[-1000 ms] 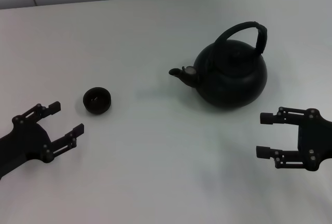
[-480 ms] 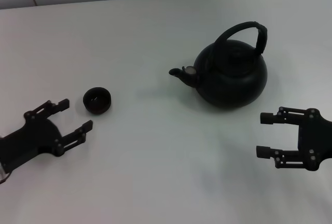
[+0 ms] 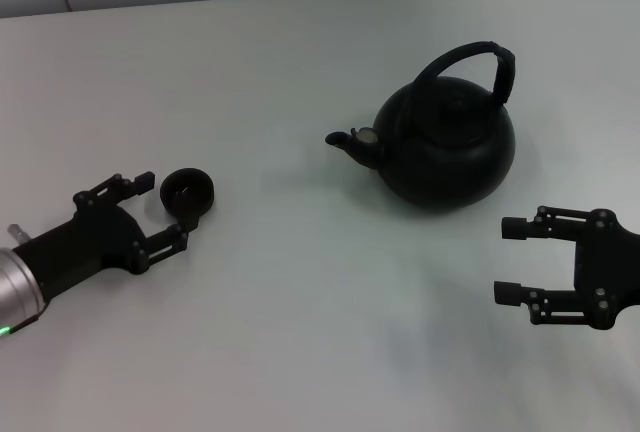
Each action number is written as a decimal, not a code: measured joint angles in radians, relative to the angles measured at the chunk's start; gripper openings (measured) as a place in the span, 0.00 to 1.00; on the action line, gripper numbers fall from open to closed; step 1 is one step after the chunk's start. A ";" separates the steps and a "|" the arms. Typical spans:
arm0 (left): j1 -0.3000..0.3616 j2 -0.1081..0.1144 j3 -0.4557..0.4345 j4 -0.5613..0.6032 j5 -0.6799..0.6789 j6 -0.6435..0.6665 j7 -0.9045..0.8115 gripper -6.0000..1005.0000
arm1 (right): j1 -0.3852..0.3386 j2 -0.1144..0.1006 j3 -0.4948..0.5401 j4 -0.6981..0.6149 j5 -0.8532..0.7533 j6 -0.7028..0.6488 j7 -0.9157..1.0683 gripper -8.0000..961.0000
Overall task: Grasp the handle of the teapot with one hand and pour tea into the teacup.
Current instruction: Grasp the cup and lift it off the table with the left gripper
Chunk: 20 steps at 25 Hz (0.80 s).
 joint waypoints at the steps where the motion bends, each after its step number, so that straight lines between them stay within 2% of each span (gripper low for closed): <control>1: -0.012 0.000 0.000 -0.006 0.000 -0.013 0.000 0.78 | 0.000 0.000 0.000 0.000 0.000 0.000 0.001 0.78; 11: -0.047 -0.003 0.006 -0.023 0.000 -0.052 0.004 0.78 | 0.004 -0.003 0.000 0.000 0.000 0.000 0.005 0.78; 20: -0.066 -0.005 0.007 -0.049 0.000 -0.083 0.027 0.74 | 0.008 -0.003 0.000 0.000 0.000 0.000 0.007 0.78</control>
